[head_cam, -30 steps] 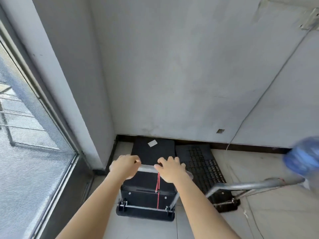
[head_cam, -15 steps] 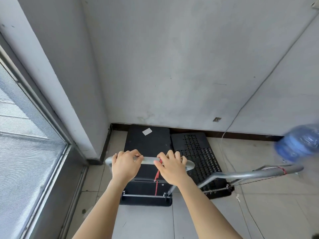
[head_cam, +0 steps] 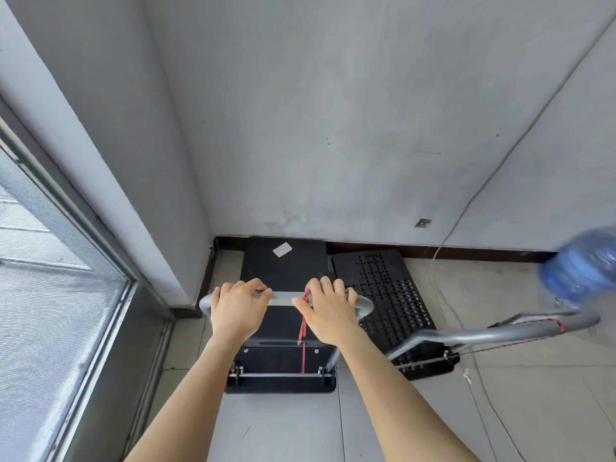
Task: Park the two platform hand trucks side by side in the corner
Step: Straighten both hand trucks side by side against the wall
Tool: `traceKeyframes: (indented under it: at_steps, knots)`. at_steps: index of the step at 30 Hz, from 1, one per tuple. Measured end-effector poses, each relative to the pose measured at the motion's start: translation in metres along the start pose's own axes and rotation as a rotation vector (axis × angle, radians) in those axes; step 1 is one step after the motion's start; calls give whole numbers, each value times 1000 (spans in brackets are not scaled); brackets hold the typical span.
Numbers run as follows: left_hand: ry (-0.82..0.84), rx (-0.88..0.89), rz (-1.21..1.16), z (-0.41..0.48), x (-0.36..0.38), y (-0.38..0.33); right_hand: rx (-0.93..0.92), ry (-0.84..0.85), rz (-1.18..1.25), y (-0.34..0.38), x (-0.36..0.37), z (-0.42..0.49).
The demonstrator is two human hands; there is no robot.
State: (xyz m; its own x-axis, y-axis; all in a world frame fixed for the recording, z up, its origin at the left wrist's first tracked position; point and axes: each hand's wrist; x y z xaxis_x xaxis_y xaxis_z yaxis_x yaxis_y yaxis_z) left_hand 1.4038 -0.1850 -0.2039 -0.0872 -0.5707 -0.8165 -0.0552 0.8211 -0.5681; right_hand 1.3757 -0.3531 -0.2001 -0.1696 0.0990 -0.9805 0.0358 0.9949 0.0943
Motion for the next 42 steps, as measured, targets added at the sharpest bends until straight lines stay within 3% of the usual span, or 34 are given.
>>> traceKeyframes:
  at_steps: [4,7,11,17,23,33,39,42]
  knots:
    - [61,-50,73,-3,-4,-8,1,12,-35,1,-1,-4]
    - [139,-121,166,-7,-12,-29,0,112,-40,1,-8,-10]
    - [168,-39,167,-6,-15,-96,0,186,-2,-21,-41,-12]
    - [115,188,257,-31,-7,-221,23,177,-15,-114,-127,-27]
    - [84,221,256,-64,42,-323,56,177,-4,-236,-167,-59]
    - [281,294,274,-124,199,-410,185,170,29,-418,-96,-109]
    - [331,298,349,-140,272,-415,148,24,-79,-461,-46,-117]
    - [352,294,315,-138,285,-414,160,34,-136,-464,-34,-111]
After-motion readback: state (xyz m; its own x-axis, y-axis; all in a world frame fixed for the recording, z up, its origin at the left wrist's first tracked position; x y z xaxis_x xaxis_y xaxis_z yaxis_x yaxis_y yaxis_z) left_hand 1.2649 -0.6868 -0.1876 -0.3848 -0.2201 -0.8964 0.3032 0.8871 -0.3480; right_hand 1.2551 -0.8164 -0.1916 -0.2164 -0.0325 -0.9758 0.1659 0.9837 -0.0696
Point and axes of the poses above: each hand's wrist, its own z-axis towards the middle knuckle, its own x-axis out of the palm, y = z × x, and after that the axes turned 7 degrees about -z, right-handed
